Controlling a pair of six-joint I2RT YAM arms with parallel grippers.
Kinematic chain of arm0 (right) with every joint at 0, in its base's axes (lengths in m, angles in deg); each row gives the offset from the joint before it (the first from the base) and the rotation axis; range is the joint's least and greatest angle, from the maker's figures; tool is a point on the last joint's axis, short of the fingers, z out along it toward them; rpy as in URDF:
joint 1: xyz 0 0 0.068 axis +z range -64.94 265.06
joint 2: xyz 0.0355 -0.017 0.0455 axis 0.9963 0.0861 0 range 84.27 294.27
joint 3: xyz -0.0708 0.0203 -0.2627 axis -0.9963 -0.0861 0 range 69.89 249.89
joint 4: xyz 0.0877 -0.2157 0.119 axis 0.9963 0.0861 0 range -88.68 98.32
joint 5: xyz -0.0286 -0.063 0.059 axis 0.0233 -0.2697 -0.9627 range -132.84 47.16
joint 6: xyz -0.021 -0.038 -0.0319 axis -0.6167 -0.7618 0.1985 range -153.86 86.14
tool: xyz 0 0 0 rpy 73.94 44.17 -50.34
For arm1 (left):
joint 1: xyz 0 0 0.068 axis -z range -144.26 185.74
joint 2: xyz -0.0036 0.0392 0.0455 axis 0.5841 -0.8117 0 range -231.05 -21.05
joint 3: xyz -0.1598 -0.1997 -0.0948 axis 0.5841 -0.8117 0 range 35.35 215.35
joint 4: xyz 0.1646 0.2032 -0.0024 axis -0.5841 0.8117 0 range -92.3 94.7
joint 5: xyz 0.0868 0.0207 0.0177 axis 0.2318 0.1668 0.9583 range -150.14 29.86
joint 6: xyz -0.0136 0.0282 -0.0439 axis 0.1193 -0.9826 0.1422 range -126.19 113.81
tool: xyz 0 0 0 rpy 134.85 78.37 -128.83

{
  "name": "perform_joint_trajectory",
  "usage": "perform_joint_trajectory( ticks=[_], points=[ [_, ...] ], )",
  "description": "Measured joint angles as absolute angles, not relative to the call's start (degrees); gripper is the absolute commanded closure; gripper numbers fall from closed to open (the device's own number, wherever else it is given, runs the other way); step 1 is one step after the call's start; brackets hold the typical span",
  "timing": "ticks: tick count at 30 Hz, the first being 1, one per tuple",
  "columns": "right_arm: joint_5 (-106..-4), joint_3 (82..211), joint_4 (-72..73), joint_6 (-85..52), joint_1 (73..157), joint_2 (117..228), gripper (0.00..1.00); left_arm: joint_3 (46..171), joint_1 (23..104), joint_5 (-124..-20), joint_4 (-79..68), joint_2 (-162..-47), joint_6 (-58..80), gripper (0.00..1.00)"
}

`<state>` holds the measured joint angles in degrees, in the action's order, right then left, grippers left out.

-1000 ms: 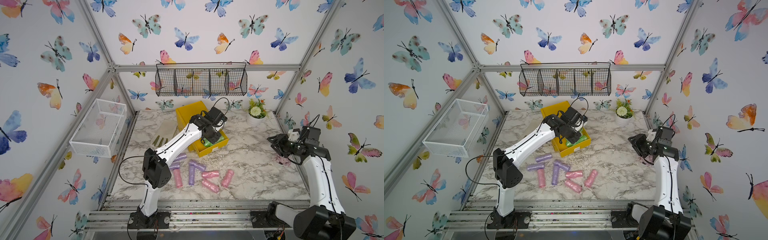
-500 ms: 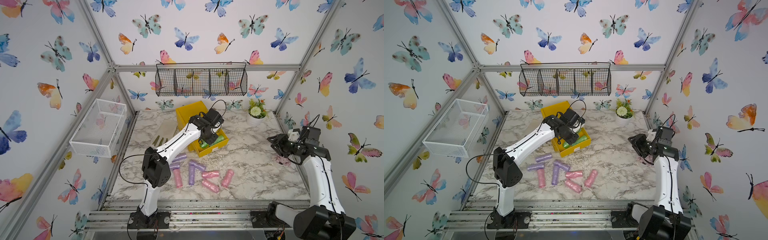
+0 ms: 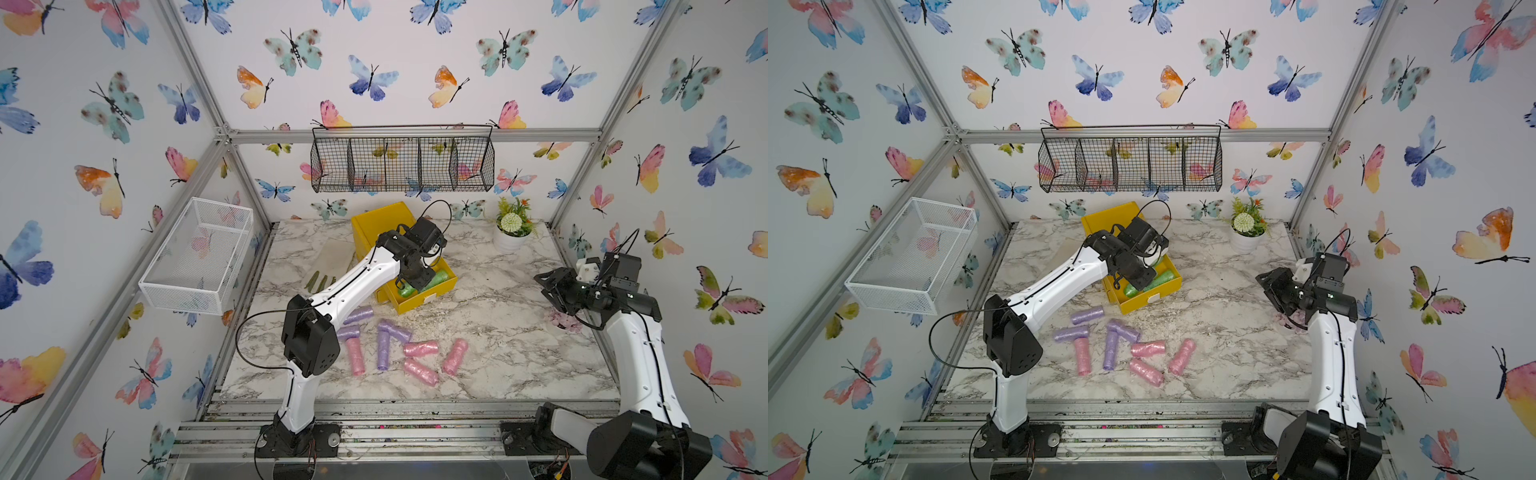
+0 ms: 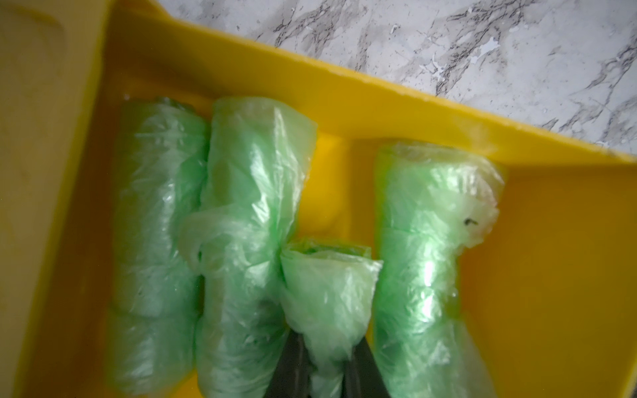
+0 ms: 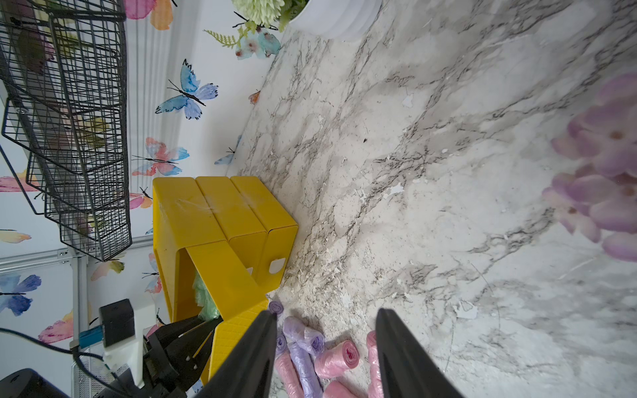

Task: Sort the rolls of trash bags by color and place them into the drawer
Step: Place the roll of trash bags in the drawer.

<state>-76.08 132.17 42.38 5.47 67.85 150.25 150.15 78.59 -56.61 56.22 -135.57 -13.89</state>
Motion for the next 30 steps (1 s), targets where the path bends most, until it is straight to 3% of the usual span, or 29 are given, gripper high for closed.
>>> perform_joint_trajectory(
  ticks=[9,23,30],
  points=[
    [-76.06,132.17,42.38,5.47,67.85,150.25,0.48,150.15,78.59,-56.92,56.77,-134.87,-13.85,0.66],
    [-76.12,132.21,42.4,5.42,67.85,150.27,0.48,151.86,78.59,-57.97,56.64,-131.57,-13.87,0.56],
    [-77.41,133.41,42.36,4.42,67.85,150.25,0.45,149.06,78.52,-53.84,50.3,-121.89,-12.14,0.32]
  ],
)
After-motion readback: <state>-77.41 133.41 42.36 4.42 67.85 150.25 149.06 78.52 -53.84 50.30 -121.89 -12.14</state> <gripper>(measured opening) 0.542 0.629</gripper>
